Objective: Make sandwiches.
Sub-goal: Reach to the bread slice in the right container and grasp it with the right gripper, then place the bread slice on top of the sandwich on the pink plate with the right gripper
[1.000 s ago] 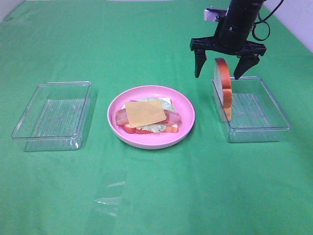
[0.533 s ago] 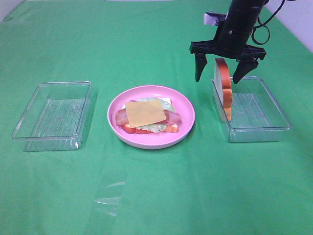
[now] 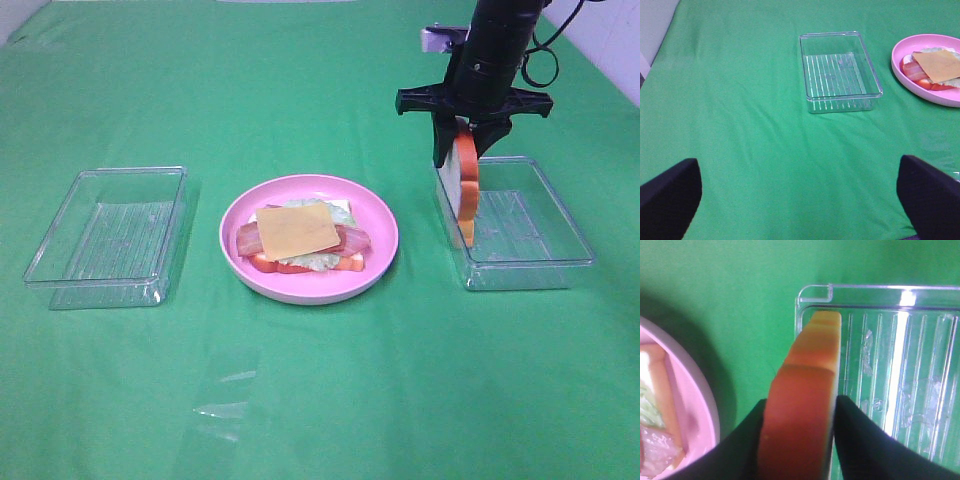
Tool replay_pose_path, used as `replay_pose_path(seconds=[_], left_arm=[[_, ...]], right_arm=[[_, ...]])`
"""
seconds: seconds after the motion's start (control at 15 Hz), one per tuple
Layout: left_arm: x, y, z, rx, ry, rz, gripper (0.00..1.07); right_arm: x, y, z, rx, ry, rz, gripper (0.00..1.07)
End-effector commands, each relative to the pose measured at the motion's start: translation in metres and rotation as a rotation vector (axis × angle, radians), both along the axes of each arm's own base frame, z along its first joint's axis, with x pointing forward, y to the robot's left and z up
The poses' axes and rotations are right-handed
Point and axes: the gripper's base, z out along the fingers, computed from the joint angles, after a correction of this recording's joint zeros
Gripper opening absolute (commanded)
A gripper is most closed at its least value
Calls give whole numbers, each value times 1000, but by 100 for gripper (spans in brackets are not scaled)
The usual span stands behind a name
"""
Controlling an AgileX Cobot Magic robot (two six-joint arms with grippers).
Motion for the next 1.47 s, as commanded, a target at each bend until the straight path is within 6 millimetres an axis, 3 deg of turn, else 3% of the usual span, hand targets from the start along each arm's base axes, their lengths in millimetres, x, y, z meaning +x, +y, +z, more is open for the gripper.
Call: replay_pose_path(seconds=[0.07,0.27,0.33,0.53,0.8,1.07,1.2,1.27,1.47], left_arm=[[-1,-1,1,-9,-21,2,98],[-1,-1,1,-9,-21,2,98],[-1,-1,1,-9,-21,2,98],[-1,-1,1,-9,-21,2,98],[-1,-1,1,-9,-21,2,98],[-1,-1,1,-9,-21,2,98],[-1,-1,1,-9,-21,2,98],[-1,-1,1,-9,-21,2,98],[-1,-1,1,-9,-21,2,98]], right_arm=[[-12,-3,1,-28,122,2,40],[-12,-3,1,-28,122,2,35],[-12,-3,1,-28,122,2,20],[-13,-2,1,-14,125,2,0],[-13,-3,6,-26,113,4,0],[-20,-5,37,-12,53,1,0],[-40,-10,59,-17,41,-25,0],[-48,-12,73,-12,21,-37,0],[-77,-17,142,51,-135,-44,0]])
